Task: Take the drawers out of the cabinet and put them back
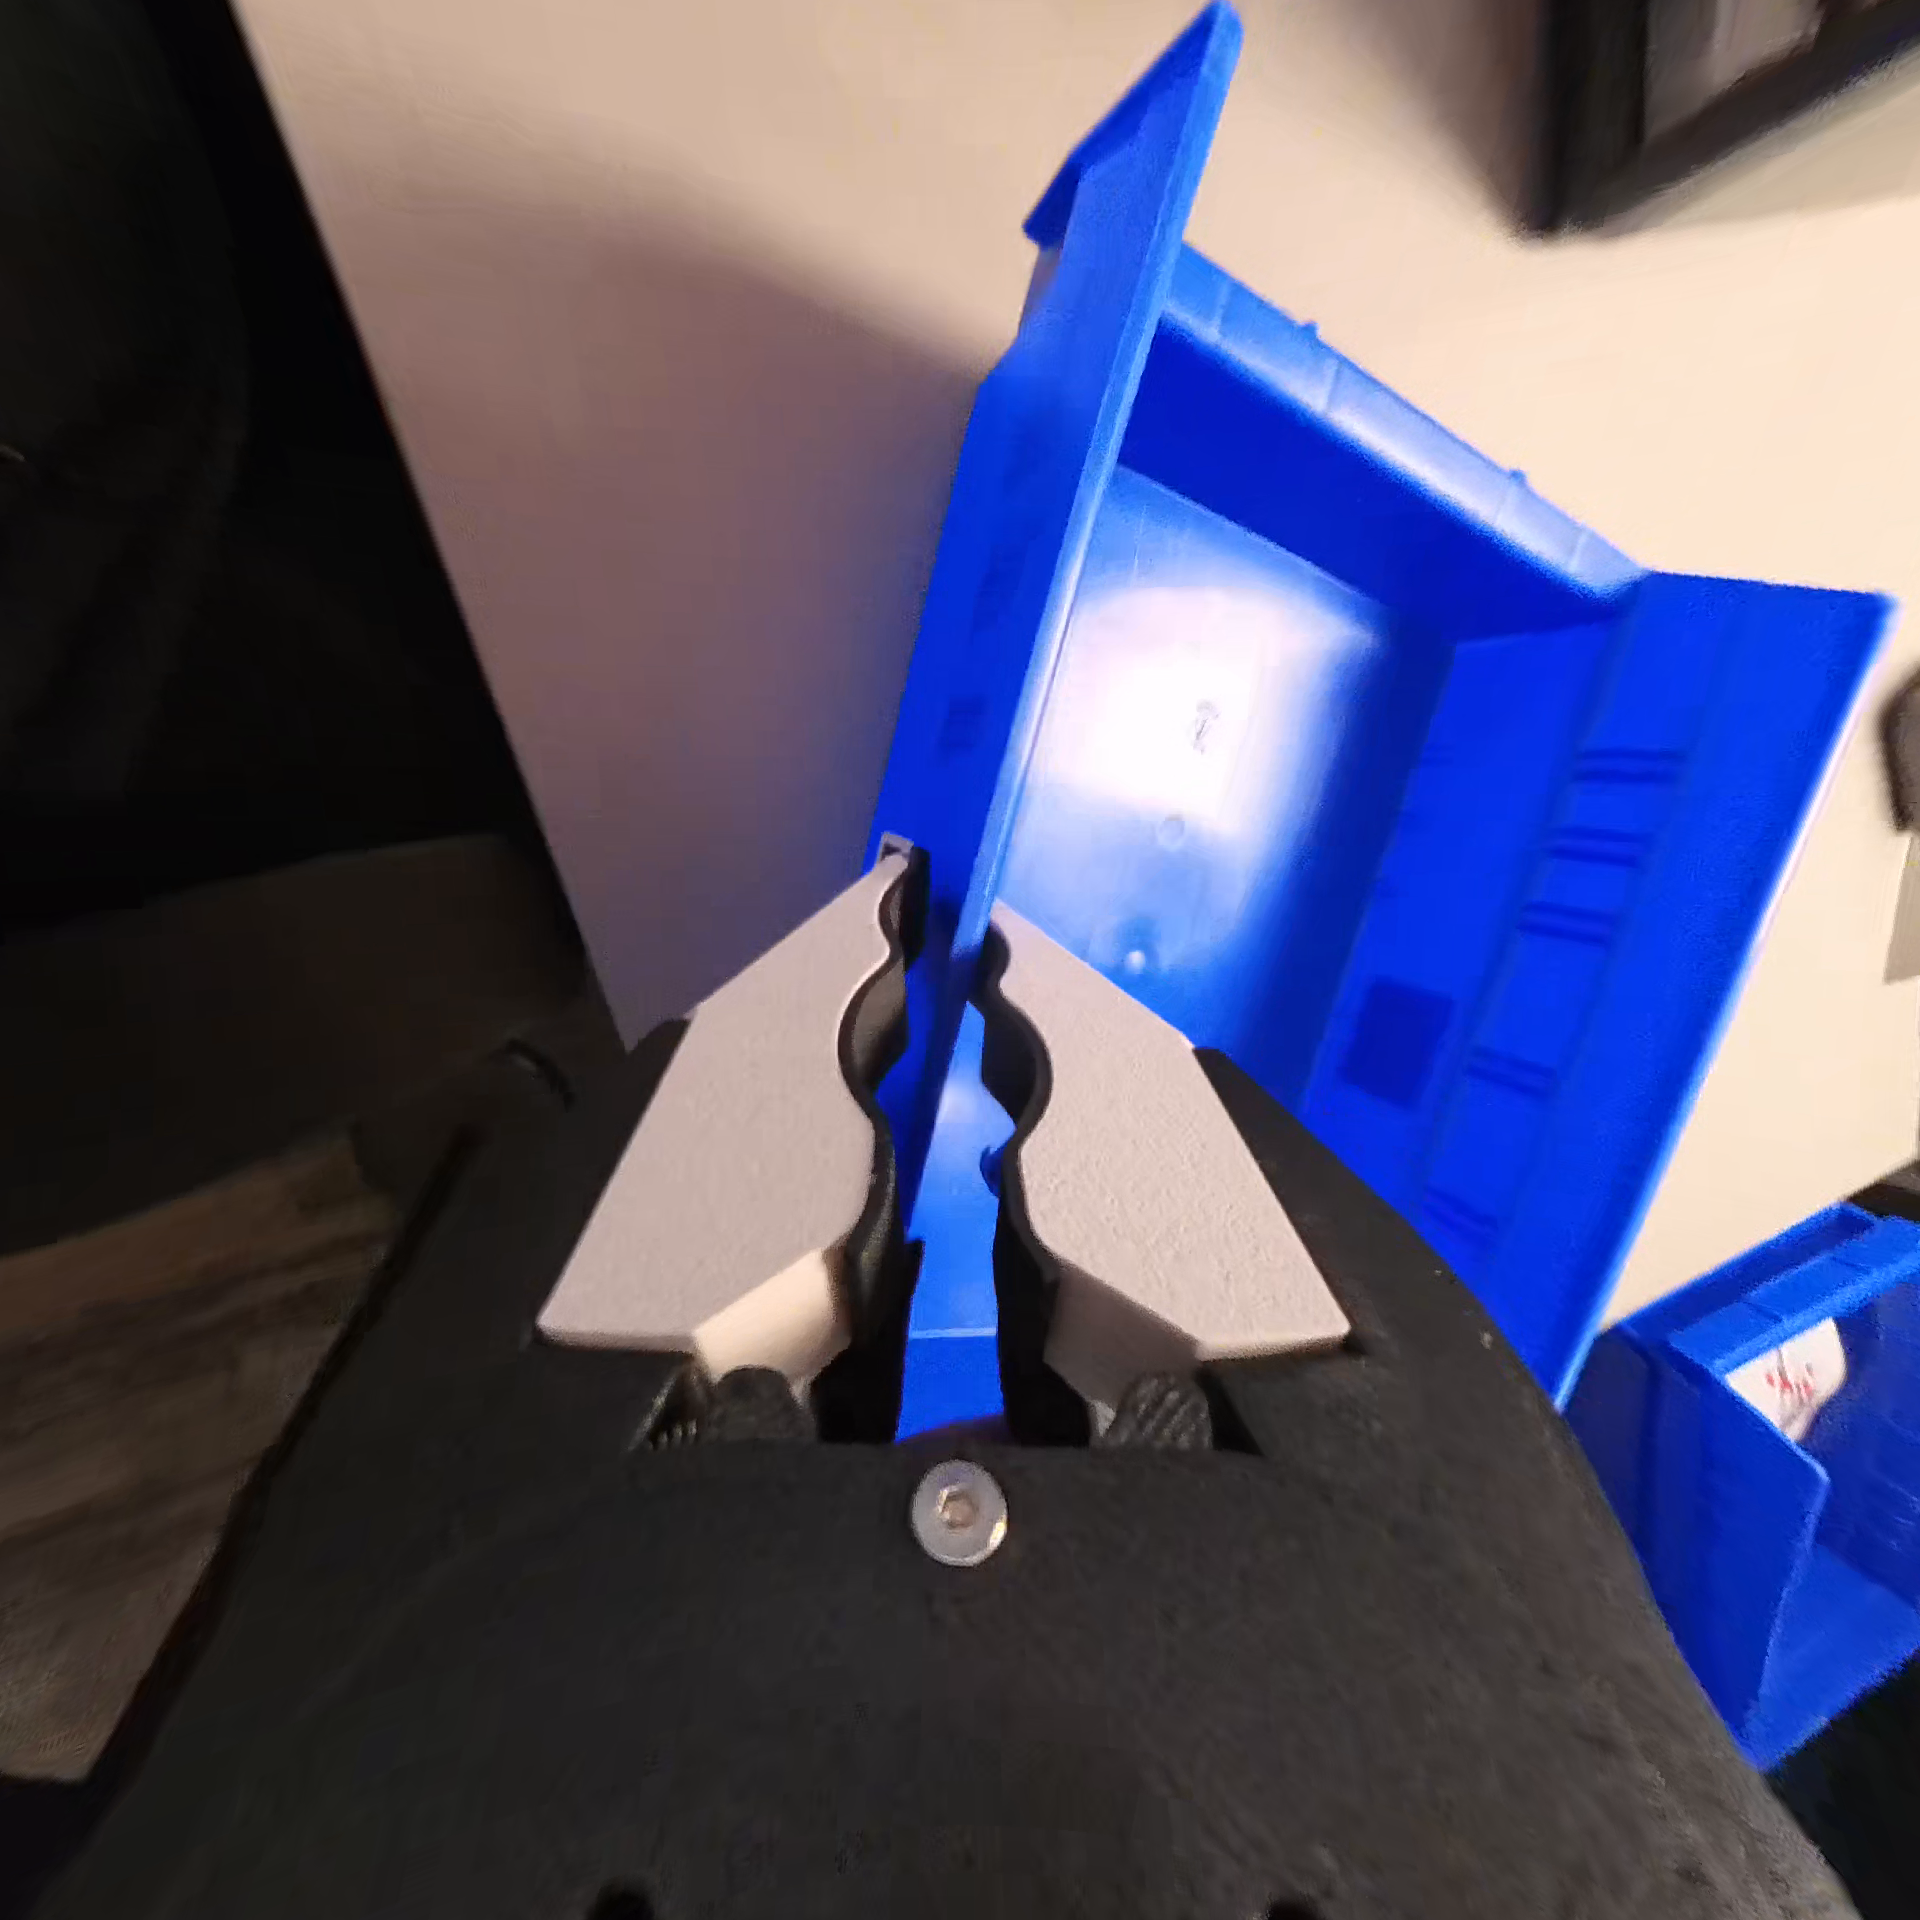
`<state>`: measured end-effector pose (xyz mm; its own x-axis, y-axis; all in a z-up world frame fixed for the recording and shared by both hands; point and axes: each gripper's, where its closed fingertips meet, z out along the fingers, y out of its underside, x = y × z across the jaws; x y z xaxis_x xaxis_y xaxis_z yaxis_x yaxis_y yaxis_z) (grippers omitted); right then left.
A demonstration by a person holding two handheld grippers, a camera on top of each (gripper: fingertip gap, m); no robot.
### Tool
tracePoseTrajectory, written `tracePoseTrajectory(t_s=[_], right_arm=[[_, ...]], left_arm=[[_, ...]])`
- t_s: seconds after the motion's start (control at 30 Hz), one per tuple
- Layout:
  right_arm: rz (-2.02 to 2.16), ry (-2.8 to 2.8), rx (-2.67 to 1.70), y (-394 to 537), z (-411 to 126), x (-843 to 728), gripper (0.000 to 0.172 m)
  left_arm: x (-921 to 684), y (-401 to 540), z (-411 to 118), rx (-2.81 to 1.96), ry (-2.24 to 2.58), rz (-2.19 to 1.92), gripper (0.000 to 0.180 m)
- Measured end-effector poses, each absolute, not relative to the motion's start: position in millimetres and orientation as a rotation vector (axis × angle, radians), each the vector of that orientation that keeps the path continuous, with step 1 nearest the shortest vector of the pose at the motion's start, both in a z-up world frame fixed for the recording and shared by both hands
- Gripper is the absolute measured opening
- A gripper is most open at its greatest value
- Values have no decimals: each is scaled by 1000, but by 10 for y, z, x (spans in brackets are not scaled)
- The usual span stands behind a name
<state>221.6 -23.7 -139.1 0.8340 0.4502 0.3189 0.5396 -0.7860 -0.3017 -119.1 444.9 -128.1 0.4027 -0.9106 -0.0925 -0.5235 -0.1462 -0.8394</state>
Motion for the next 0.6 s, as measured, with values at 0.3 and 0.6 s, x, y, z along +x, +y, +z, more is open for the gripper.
tracePoseTrajectory(t_s=[0.3, 0.6], right_arm=[[-478, -512, -2420, 153, -978, 2233, 42], [-573, -411, -2538, 882, -1485, 2197, 20]], left_arm=[[-844, 2915, -639, -1302, 1488, -898, 64], [-518, 1987, -1355, -1049, 2114, -625, 32]])
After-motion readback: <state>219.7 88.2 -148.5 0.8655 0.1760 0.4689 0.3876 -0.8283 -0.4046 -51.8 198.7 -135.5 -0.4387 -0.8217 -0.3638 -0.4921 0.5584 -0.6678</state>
